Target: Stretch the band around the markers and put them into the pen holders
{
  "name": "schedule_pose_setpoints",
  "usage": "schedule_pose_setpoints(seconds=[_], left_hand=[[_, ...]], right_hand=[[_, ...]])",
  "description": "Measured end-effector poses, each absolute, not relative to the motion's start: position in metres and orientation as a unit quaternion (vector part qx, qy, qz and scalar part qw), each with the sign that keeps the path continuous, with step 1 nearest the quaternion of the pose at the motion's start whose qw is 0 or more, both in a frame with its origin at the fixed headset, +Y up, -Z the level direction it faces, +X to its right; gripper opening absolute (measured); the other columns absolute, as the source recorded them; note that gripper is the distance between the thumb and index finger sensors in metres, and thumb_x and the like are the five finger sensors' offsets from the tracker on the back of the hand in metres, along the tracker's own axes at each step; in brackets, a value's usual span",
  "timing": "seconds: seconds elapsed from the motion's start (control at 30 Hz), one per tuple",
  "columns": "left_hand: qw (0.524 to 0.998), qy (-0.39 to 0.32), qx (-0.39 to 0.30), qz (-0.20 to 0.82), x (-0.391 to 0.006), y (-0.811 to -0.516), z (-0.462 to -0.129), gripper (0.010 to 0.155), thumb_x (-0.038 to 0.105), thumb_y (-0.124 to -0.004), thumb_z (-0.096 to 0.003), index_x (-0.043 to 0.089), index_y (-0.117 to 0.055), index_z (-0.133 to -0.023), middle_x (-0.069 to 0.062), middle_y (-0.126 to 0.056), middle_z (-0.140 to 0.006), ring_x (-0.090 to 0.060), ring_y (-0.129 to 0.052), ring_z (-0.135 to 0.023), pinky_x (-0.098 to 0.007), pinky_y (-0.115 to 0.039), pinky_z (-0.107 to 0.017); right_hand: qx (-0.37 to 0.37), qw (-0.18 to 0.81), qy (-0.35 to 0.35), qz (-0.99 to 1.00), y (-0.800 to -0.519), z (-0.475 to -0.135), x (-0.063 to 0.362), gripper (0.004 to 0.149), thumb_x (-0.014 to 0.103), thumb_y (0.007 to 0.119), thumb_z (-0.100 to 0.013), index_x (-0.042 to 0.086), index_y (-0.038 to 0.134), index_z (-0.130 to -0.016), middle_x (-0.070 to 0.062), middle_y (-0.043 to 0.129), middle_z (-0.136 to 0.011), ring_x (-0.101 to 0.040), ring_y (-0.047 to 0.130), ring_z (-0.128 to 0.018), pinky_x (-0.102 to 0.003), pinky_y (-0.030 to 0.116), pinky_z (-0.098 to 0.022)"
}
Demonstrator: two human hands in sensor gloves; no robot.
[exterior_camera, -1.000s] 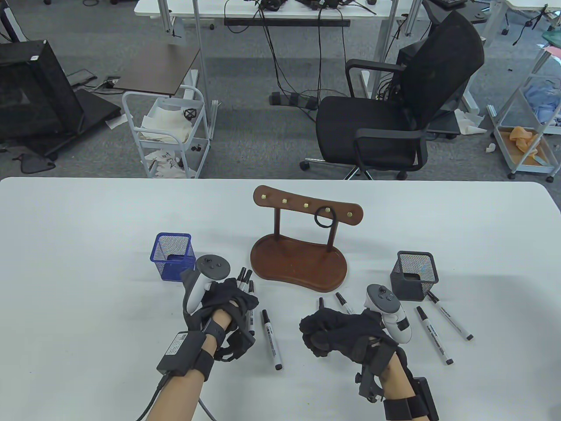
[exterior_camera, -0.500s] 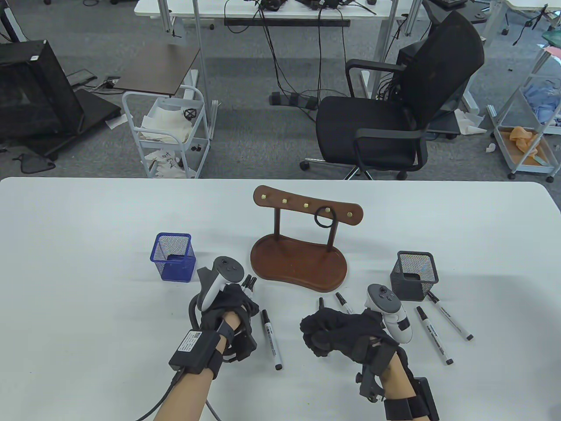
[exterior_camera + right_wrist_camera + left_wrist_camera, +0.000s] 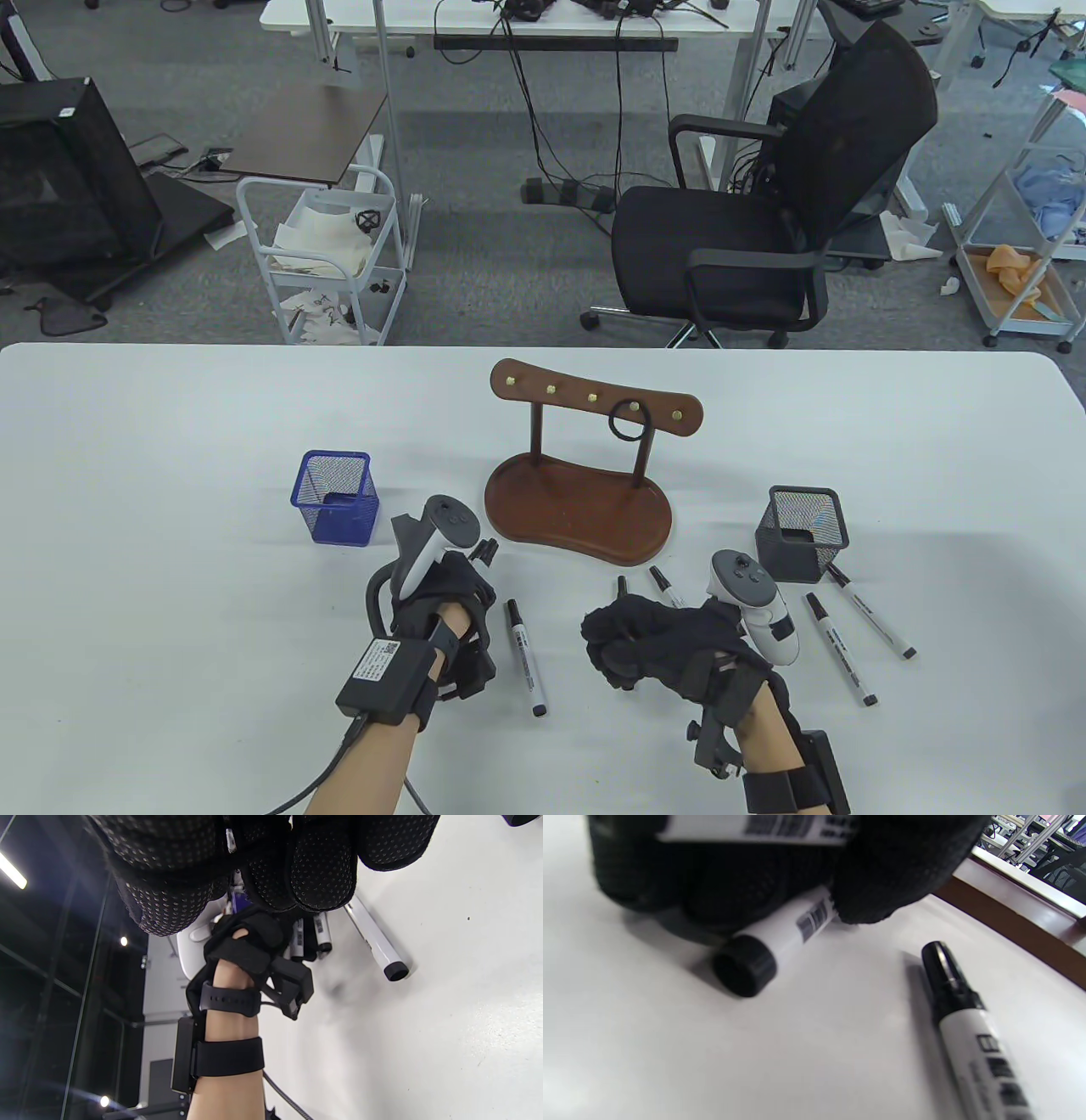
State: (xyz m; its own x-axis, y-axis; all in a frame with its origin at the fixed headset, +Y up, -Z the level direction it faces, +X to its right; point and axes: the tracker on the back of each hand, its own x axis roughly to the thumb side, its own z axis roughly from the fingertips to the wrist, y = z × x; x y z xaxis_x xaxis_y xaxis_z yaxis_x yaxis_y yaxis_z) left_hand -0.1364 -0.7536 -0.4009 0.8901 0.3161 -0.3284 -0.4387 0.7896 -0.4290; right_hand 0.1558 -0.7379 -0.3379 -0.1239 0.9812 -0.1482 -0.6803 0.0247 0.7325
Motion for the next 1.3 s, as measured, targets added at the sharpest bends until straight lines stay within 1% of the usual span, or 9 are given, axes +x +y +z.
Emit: schedule_pose_setpoints(seconds=[0.07,0.27,0.5,0.63,0.73,0.9,1.17,1.23,1.3], left_hand=[[0.940,0.112,-0.258,0.192,-0.137,-0.754,-0.401,0.049,0.031,-0.088,-0.0554,0.005,-0.069,-0.092,-0.008,-0.088,-0.067,-0.023,-0.099,-0.042,-0.047,-0.088,-0.036],[0.923,0.111,-0.288,0.228,-0.147,-0.754,-0.395,0.047,0.032,-0.082,-0.0578,0.004,-0.067,-0.093,-0.009,-0.087,-0.069,-0.025,-0.098,-0.046,-0.049,-0.087,-0.039],[0.908,0.091,-0.302,0.275,-0.151,-0.745,-0.378,0.045,0.030,-0.078,-0.0592,0.006,-0.064,-0.094,-0.016,-0.080,-0.082,-0.037,-0.095,-0.066,-0.058,-0.082,-0.051],[0.902,0.077,-0.310,0.290,-0.149,-0.740,-0.368,0.044,0.031,-0.077,-0.0596,0.005,-0.063,-0.093,-0.021,-0.076,-0.092,-0.042,-0.093,-0.074,-0.059,-0.082,-0.055],[0.900,0.069,-0.310,0.300,-0.146,-0.737,-0.361,0.044,0.031,-0.078,-0.0591,0.006,-0.065,-0.092,-0.024,-0.076,-0.095,-0.044,-0.093,-0.077,-0.058,-0.085,-0.056],[0.896,0.068,-0.312,0.309,-0.142,-0.734,-0.353,0.043,0.032,-0.080,-0.0582,0.006,-0.068,-0.089,-0.022,-0.086,-0.090,-0.042,-0.103,-0.071,-0.052,-0.094,-0.049],[0.878,0.064,-0.316,0.354,-0.130,-0.734,-0.340,0.045,0.032,-0.083,-0.0563,0.006,-0.066,-0.089,-0.018,-0.095,-0.081,-0.033,-0.112,-0.060,-0.046,-0.100,-0.041],[0.876,0.061,-0.316,0.360,-0.127,-0.734,-0.338,0.047,0.032,-0.084,-0.0557,0.007,-0.064,-0.090,-0.014,-0.095,-0.078,-0.028,-0.112,-0.058,-0.044,-0.101,-0.041],[0.864,0.058,-0.320,0.384,-0.125,-0.736,-0.335,0.055,0.031,-0.086,-0.0555,0.008,-0.055,-0.095,-0.009,-0.091,-0.080,-0.023,-0.109,-0.059,-0.043,-0.099,-0.044]], right_hand=[[0.216,0.626,0.347,0.664,-0.738,-0.338,0.156,0.050,0.034,0.093,-0.047,0.027,0.076,-0.093,-0.010,0.088,-0.091,-0.034,0.089,-0.071,-0.059,0.067,-0.063],[0.216,0.626,0.346,0.664,-0.738,-0.338,0.156,0.051,0.033,0.093,-0.047,0.028,0.075,-0.094,-0.009,0.088,-0.092,-0.034,0.089,-0.071,-0.059,0.067,-0.063],[0.214,0.624,0.349,0.666,-0.738,-0.338,0.156,0.051,0.033,0.093,-0.047,0.028,0.075,-0.094,-0.009,0.088,-0.091,-0.034,0.089,-0.071,-0.059,0.067,-0.063],[0.215,0.623,0.347,0.667,-0.738,-0.338,0.156,0.050,0.033,0.093,-0.047,0.028,0.075,-0.094,-0.009,0.088,-0.091,-0.034,0.089,-0.070,-0.059,0.067,-0.062],[0.216,0.623,0.346,0.667,-0.738,-0.338,0.156,0.050,0.033,0.093,-0.047,0.028,0.076,-0.094,-0.010,0.088,-0.091,-0.034,0.089,-0.070,-0.059,0.068,-0.062],[0.216,0.621,0.349,0.668,-0.738,-0.338,0.155,0.050,0.033,0.093,-0.047,0.027,0.076,-0.094,-0.010,0.088,-0.091,-0.034,0.089,-0.070,-0.059,0.068,-0.062],[0.217,0.621,0.352,0.665,-0.738,-0.338,0.155,0.050,0.033,0.092,-0.047,0.027,0.076,-0.094,-0.010,0.088,-0.091,-0.035,0.090,-0.070,-0.060,0.069,-0.062],[0.217,0.621,0.353,0.665,-0.738,-0.338,0.155,0.050,0.033,0.092,-0.047,0.027,0.076,-0.094,-0.010,0.088,-0.091,-0.035,0.090,-0.070,-0.060,0.069,-0.062],[0.217,0.621,0.354,0.665,-0.738,-0.337,0.155,0.050,0.033,0.092,-0.047,0.027,0.076,-0.094,-0.010,0.088,-0.091,-0.035,0.090,-0.070,-0.060,0.069,-0.061]])
